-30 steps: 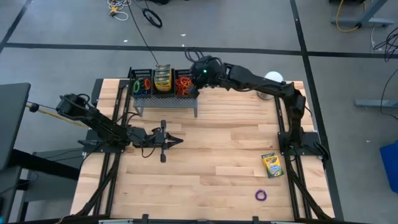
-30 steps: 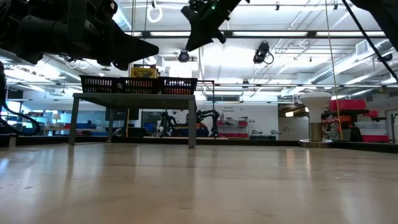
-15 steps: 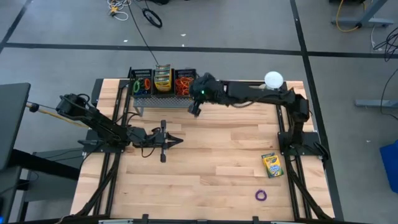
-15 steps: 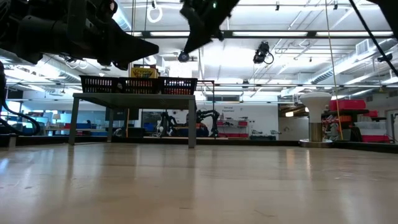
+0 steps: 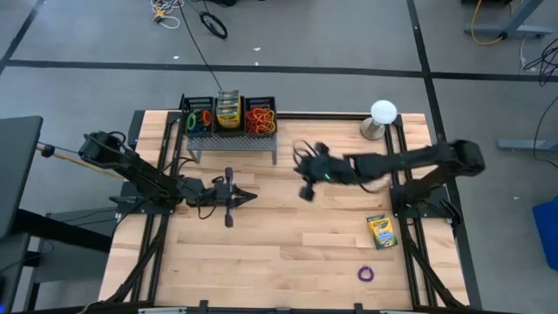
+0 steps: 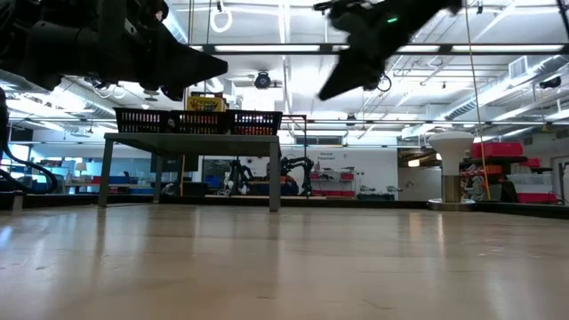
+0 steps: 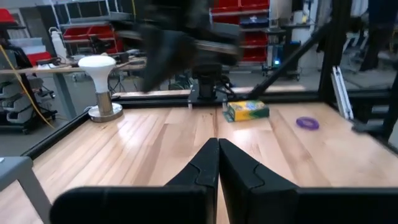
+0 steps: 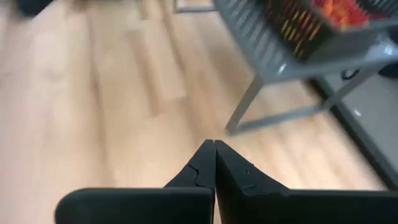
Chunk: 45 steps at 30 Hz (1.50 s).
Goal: Pick & Place Office Desk Supplies
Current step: Put the violet spiral keychain into the left bin
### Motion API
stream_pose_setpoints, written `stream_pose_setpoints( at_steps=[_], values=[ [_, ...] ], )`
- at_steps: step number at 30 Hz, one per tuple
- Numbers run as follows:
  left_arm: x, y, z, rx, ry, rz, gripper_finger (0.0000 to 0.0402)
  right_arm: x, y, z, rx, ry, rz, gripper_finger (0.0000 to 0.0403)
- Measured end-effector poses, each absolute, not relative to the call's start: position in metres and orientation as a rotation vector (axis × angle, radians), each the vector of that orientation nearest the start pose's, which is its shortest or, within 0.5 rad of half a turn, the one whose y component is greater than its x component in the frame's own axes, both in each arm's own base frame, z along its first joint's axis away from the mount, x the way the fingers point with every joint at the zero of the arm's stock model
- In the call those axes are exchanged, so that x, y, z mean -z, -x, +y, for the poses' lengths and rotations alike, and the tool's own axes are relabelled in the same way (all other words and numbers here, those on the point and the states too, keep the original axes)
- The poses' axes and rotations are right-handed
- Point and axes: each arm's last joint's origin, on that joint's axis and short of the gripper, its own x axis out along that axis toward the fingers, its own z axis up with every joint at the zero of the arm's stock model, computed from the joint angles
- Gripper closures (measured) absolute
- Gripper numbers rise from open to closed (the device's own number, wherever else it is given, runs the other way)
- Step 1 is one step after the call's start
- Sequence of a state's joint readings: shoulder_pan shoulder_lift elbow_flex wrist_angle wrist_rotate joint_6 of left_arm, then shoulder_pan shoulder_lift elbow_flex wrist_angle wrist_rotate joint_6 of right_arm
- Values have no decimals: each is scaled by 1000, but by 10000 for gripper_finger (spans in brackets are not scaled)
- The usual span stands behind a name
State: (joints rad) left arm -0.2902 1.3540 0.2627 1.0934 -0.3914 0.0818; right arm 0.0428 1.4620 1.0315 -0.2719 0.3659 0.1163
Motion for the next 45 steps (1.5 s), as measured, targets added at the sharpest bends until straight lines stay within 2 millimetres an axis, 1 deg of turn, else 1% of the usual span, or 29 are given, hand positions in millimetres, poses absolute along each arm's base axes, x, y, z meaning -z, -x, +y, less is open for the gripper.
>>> stream_pose_setpoints(
  at_steps=[3,6,9,12,15,20,25,28,32,35,38,42,45],
  values=[
    [-176,-222,-51,-104,-28,-15,385,-260,-285,30,310,2,663,402],
    [-174,-227,-52,-58,-19,10,389,-260,-260,53,298,-26,719,402],
    [-167,-232,-57,-15,-9,26,396,-260,-240,75,289,-54,777,402],
    [-155,-239,-64,22,-9,67,396,-254,-223,101,250,-82,848,402],
    [-143,-246,-73,44,-35,101,396,-246,-211,127,227,-150,895,402],
    [-134,-257,-88,74,-75,73,396,-226,-192,169,187,-199,968,400],
    [-125,-260,-98,105,-62,83,396,-207,-180,206,185,-264,1062,398],
    [-119,-260,-100,108,-49,101,394,-200,-174,225,195,-336,1142,387],
    [-118,-260,-101,112,-28,110,387,-195,-165,242,313,-518,1267,352],
    [-118,-260,-101,112,-29,111,386,-188,-156,249,460,-678,1334,322],
    [-118,-260,-101,111,-31,114,386,-183,-146,249,648,-819,1359,294],
    [-118,-259,-101,112,-31,115,387,-178,-137,250,750,-893,1339,267],
    [-118,-259,-101,119,-27,118,387,-173,-135,250,776,-893,1325,258]
  ],
)
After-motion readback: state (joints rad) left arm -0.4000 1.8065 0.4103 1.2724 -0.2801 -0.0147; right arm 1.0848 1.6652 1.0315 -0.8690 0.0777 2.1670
